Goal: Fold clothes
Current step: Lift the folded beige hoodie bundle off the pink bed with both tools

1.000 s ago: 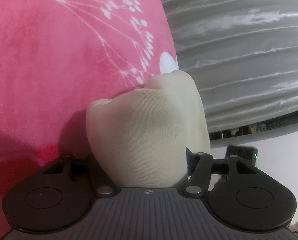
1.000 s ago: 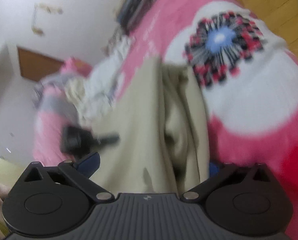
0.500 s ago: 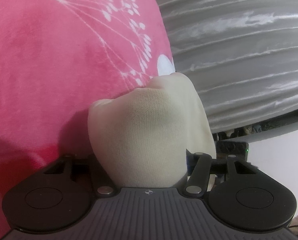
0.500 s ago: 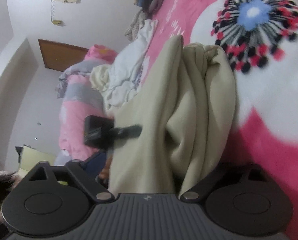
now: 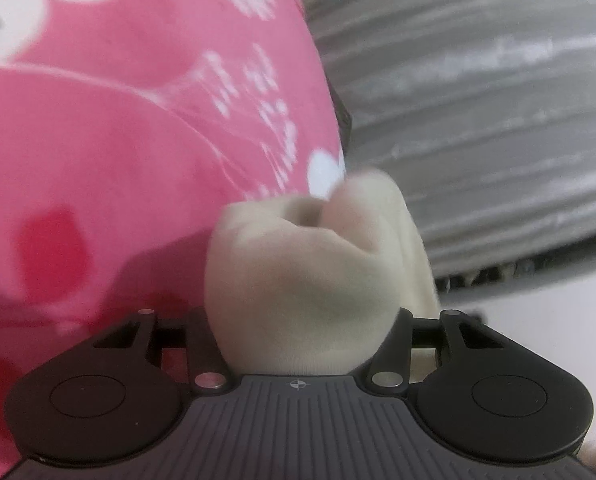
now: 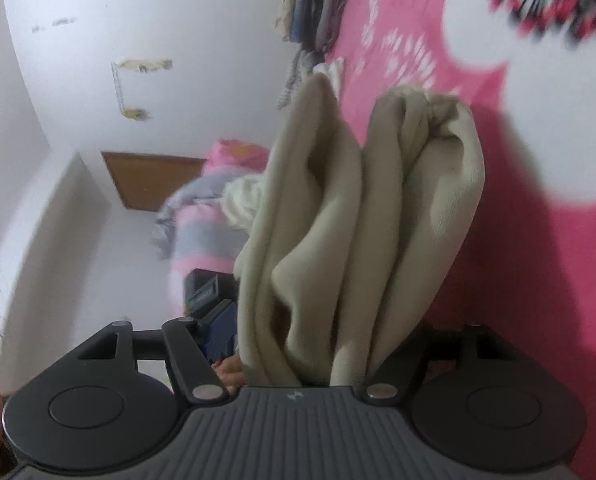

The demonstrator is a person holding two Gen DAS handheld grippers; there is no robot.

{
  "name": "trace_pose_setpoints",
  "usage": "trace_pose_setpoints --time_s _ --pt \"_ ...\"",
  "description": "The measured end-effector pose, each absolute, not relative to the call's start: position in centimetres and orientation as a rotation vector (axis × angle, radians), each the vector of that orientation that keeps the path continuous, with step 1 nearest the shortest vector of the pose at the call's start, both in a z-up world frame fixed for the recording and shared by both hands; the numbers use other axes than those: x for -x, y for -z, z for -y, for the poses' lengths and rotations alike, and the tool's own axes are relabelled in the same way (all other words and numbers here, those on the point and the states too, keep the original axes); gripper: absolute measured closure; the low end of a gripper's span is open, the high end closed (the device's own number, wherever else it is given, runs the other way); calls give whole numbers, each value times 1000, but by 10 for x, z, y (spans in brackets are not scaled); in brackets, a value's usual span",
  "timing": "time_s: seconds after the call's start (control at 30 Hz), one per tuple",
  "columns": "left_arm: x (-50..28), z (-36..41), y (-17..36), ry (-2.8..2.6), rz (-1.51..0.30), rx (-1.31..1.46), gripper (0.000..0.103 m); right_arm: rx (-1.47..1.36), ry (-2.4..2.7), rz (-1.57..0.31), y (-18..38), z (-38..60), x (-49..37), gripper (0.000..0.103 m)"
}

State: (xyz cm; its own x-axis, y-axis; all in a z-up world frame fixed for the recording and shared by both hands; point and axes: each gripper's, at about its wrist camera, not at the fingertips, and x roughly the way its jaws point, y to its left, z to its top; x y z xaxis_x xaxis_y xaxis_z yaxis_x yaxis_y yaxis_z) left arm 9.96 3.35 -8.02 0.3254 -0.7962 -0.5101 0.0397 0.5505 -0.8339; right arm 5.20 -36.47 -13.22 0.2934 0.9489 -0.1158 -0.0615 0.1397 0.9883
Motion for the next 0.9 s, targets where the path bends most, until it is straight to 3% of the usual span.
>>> trace_pose_setpoints --time_s 0.1,0.27,0.4,0.63,0.9 --pt "-108 -56 85 602 -1106 813 53 -1106 -955 -994 131 336 -59 32" --pt "-117 -72 143 527 -1167 878 53 -796 -851 -1072 129 327 -91 31" --pt "-112 -74 146 567 -1119 882 52 -743 -815 -1067 122 347 -100 10" --pt "-113 -73 151 578 -1101 903 51 -983 -804 -1041 151 371 -124 0" --pt "-112 -74 151 575 -1094 910 51 -660 -940 -1183 137 321 -93 0"
